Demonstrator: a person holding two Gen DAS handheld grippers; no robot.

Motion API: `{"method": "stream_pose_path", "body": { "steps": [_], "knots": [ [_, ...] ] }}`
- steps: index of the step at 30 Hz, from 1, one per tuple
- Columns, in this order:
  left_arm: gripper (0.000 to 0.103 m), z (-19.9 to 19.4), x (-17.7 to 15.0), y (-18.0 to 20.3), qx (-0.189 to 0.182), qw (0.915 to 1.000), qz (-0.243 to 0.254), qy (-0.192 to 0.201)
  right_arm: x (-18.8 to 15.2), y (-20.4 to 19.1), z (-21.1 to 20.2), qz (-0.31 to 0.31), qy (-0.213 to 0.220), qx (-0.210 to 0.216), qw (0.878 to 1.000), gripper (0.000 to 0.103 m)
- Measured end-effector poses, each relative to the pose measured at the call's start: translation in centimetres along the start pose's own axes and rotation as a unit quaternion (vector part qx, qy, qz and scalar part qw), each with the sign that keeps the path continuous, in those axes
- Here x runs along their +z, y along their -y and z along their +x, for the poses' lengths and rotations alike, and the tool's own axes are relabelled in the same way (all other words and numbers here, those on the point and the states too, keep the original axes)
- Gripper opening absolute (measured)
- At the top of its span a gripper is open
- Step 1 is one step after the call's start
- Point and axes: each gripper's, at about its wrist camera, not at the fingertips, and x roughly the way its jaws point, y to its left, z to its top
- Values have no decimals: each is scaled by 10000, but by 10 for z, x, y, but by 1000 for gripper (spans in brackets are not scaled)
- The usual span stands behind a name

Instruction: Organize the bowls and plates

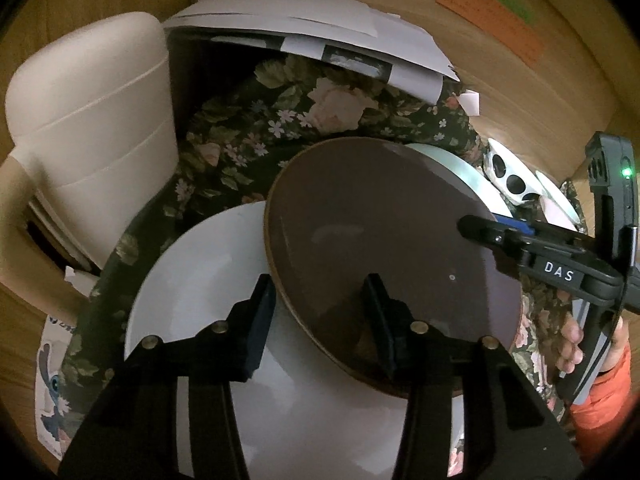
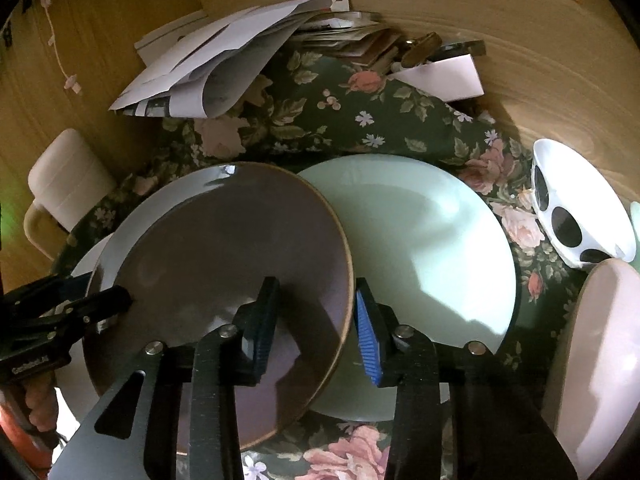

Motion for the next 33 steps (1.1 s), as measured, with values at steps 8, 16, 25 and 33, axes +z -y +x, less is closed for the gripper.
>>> {"method": "stream_pose_path", "body": {
  "steps": [8,16,25,33],
  "knots": [
    [44,5,5,5,29,10000,-50,-11,1,2,4,59,-38,126,9999,33],
    [44,1,7,7,106,9999,-83,65,-4,2,-9,37,40,119,9999,33],
    [44,-15,3,17,21,9998,104,186,-15,4,-31,129,207,122,9996,33],
    [44,-33,-3,30,-35,9992,237,331,-28,5,-61,161,415,55,9990,33]
  ]
}}
